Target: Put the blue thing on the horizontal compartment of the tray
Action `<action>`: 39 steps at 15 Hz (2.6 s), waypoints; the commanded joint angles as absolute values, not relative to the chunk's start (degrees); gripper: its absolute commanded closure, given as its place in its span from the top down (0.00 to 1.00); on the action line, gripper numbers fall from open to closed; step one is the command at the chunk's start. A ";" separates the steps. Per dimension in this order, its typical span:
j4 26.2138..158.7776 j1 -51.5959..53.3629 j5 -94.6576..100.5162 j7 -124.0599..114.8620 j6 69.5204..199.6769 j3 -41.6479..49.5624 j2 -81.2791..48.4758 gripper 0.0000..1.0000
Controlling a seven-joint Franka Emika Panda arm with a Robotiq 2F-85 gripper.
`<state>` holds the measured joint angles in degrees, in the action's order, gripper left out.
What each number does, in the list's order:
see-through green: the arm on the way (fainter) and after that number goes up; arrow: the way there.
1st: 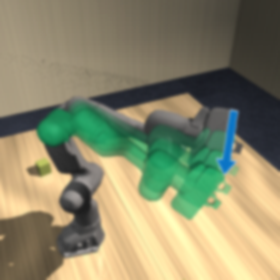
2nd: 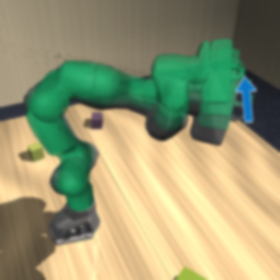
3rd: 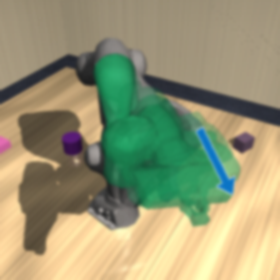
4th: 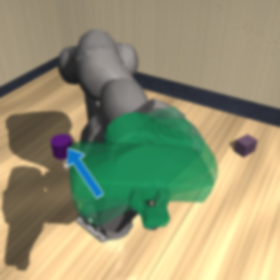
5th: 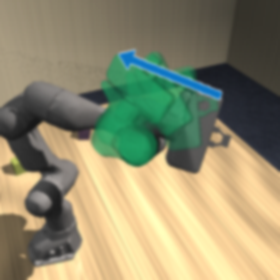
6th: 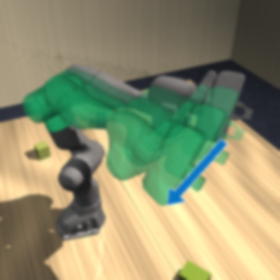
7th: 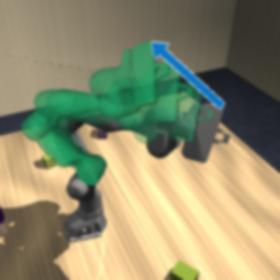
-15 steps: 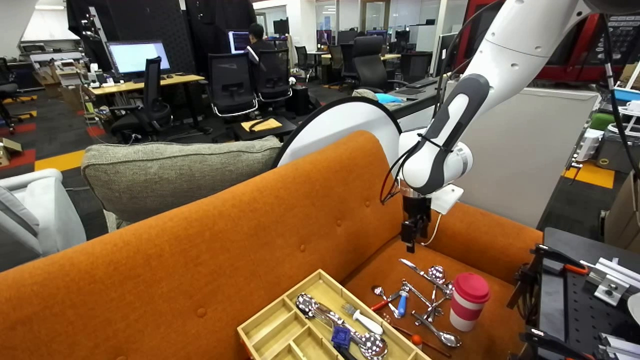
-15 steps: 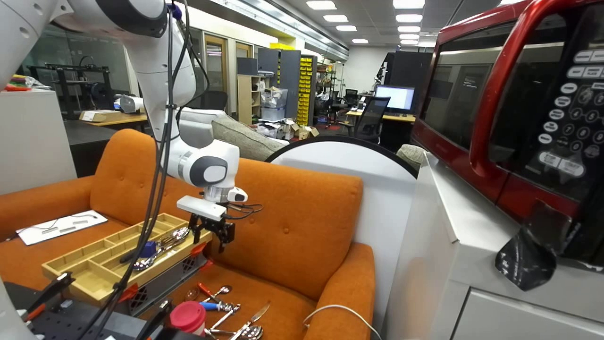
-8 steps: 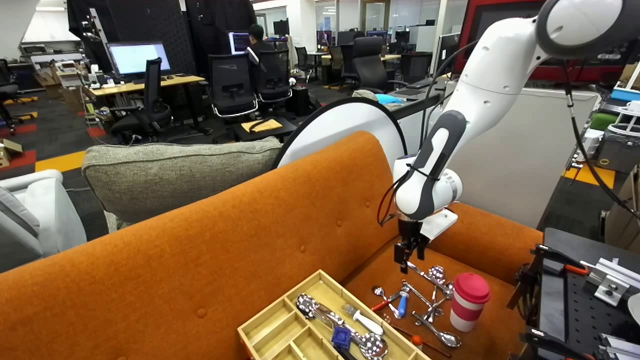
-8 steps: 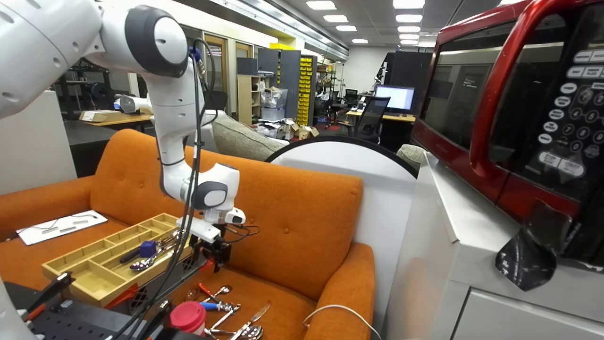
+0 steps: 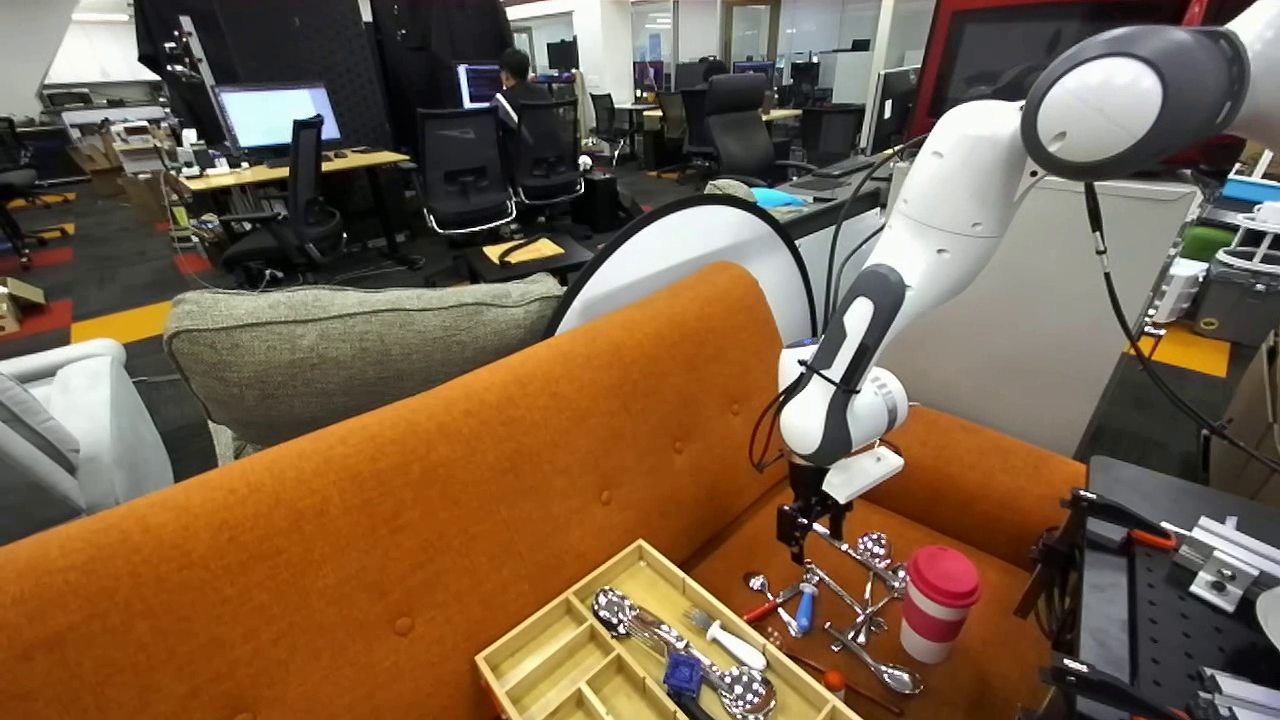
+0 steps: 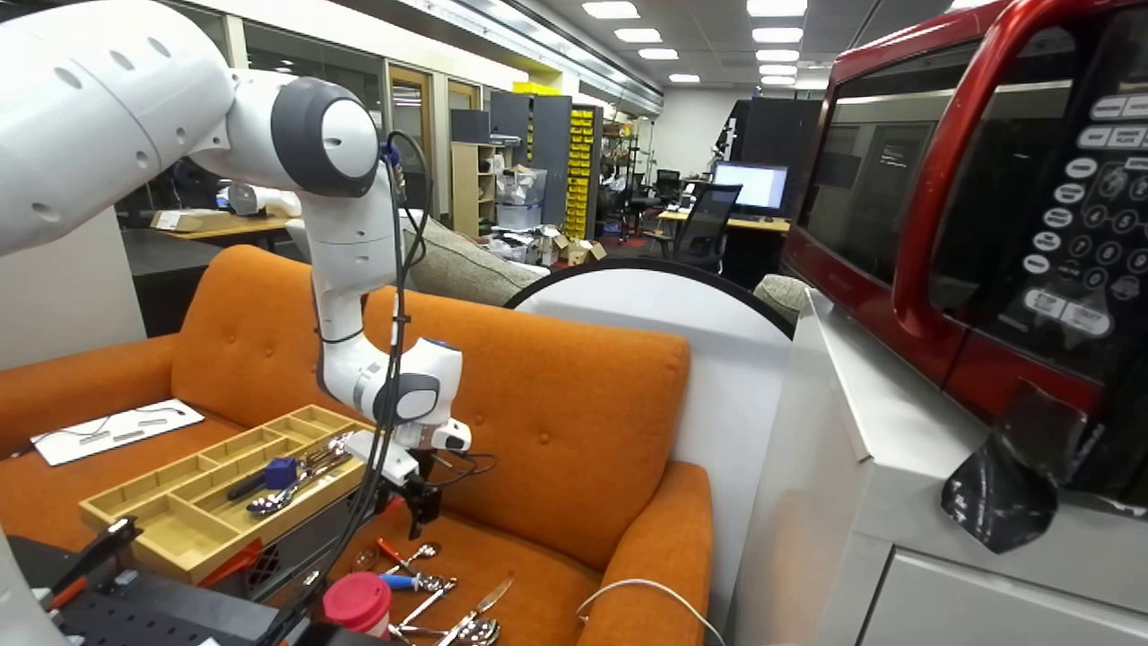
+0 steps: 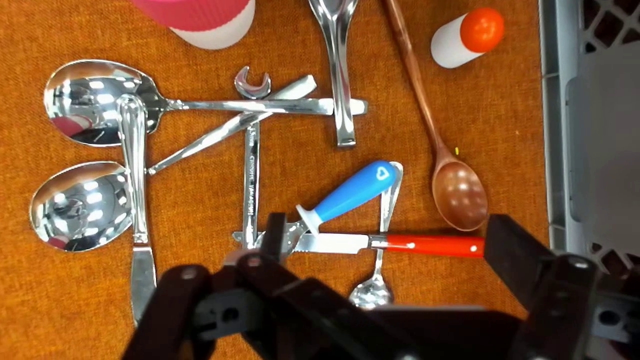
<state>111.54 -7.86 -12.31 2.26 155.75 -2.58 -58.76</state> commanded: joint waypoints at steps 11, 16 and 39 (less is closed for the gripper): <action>99.77 -12.56 -19.96 -8.92 158.09 -5.80 -72.47 1.00; 99.69 -11.30 -18.80 -9.08 159.09 -4.82 -72.87 1.00; 95.35 -14.81 -27.02 -16.17 166.80 -8.85 -80.95 1.00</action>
<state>96.28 -13.06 -25.58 -15.91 165.33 -7.31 -80.00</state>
